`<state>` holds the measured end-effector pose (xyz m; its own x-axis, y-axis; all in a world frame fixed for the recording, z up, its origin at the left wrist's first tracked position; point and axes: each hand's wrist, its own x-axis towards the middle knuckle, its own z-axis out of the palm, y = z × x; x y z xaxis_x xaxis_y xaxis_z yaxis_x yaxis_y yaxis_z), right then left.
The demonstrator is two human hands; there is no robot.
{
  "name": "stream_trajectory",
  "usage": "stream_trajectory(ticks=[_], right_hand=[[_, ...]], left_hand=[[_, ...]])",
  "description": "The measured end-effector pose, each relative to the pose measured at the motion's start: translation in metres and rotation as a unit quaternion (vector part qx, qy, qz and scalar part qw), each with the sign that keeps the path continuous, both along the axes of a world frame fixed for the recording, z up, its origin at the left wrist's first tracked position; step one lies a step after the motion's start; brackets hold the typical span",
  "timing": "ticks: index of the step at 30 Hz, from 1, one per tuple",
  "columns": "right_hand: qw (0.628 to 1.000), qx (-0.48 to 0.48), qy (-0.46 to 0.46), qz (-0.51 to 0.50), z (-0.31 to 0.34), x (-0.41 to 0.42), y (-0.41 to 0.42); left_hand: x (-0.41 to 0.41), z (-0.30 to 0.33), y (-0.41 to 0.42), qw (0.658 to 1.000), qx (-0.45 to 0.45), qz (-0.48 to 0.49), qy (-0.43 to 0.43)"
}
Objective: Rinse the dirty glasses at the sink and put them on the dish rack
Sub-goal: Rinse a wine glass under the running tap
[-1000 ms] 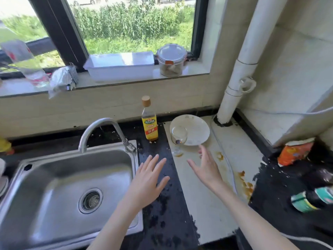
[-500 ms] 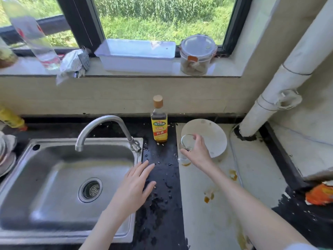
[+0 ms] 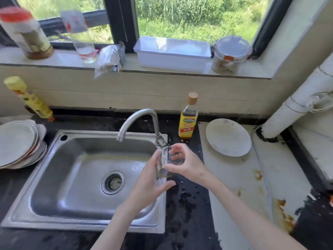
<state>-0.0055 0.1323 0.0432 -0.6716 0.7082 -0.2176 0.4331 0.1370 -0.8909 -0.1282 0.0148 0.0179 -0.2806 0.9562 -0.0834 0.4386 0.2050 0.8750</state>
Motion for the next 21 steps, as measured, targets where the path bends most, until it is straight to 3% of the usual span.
stream_trajectory(ticks=[10, 13, 18, 21], right_hand=[[0.988, -0.150, -0.001, -0.022, -0.028, -0.107, -0.070], [0.977, -0.199, 0.002, -0.080, -0.036, -0.110, -0.069], [0.972, -0.033, -0.145, -0.179, -0.061, -0.102, -0.038], [0.963, 0.030, -0.183, -0.195, -0.065, -0.106, -0.007]], left_hand=[[-0.118, -0.029, -0.047, 0.993, -0.058, 0.010, -0.098], [-0.136, -0.044, -0.050, 0.989, -0.090, 0.018, -0.113], [-0.158, -0.054, -0.042, 0.987, -0.114, 0.038, -0.110], [-0.163, -0.051, -0.032, 0.987, -0.117, 0.032, -0.103]])
